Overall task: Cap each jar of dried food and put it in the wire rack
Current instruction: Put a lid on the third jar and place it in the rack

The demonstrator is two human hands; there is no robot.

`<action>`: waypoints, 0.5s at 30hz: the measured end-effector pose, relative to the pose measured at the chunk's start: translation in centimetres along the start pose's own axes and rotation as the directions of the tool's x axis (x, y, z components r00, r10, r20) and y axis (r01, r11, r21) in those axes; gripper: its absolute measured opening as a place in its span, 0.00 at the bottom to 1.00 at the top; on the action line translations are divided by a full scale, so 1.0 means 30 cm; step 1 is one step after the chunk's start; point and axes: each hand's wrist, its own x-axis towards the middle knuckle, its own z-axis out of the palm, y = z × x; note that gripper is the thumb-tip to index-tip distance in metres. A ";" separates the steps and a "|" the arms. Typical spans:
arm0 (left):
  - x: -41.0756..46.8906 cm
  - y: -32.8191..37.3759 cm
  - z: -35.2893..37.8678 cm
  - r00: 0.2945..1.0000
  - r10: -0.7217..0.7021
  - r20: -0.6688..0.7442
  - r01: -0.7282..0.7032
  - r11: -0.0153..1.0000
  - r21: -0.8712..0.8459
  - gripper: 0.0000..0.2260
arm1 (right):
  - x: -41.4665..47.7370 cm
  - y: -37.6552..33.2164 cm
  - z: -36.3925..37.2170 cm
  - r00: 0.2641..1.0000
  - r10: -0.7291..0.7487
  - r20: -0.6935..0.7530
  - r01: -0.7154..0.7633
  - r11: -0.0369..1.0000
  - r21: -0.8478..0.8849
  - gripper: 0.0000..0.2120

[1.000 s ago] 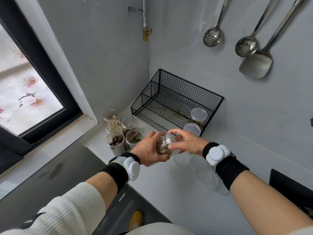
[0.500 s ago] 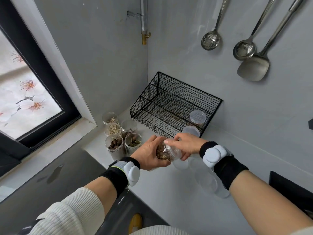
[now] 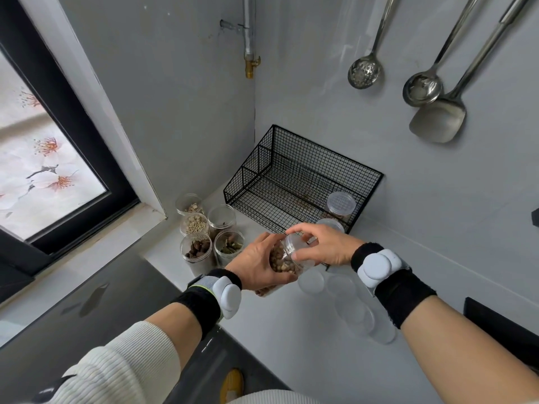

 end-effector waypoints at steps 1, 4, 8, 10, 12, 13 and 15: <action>0.001 -0.001 0.000 1.000 0.005 -0.006 -0.005 1.000 -0.006 0.44 | 0.001 -0.001 0.006 1.000 0.025 -0.013 -0.025 1.000 0.007 0.30; -0.001 -0.002 -0.004 1.000 0.020 -0.019 -0.020 1.000 -0.009 0.42 | 0.003 -0.009 0.026 0.986 0.141 -0.092 -0.149 0.985 -0.090 0.39; -0.003 0.011 0.004 0.999 0.054 -0.005 -0.054 0.998 0.012 0.41 | 0.008 -0.020 0.033 0.953 0.246 -0.177 -0.282 0.933 -0.223 0.59; 0.000 0.016 0.004 0.999 0.048 -0.016 -0.048 0.999 0.004 0.40 | 0.008 -0.027 0.022 0.957 0.252 -0.143 -0.278 0.937 -0.210 0.61; 0.004 0.017 -0.002 0.999 0.034 -0.031 -0.035 0.999 -0.015 0.40 | 0.009 -0.030 0.013 0.971 0.226 -0.075 -0.234 0.964 -0.125 0.56; 0.006 0.018 -0.006 0.999 0.032 -0.031 -0.033 0.999 -0.020 0.41 | 0.008 -0.031 0.008 0.978 0.202 -0.042 -0.205 0.974 -0.092 0.52; 0.010 0.018 -0.013 0.999 0.038 -0.029 -0.038 0.999 -0.021 0.42 | 0.004 -0.032 -0.003 0.991 0.136 -0.004 -0.136 0.990 -0.034 0.40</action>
